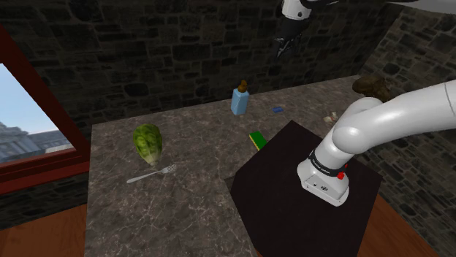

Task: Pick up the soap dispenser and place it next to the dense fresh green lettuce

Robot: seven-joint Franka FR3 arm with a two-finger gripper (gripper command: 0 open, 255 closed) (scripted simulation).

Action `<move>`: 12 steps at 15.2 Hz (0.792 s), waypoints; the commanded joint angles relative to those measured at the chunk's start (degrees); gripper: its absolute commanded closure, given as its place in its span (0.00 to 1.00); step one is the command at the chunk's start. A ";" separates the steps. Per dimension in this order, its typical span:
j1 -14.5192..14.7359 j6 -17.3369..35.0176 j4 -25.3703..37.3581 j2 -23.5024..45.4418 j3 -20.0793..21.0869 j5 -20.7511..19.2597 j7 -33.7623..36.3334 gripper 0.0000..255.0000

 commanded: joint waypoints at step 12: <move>-1.19 22.40 3.61 24.01 -7.12 -0.28 -7.65 0.00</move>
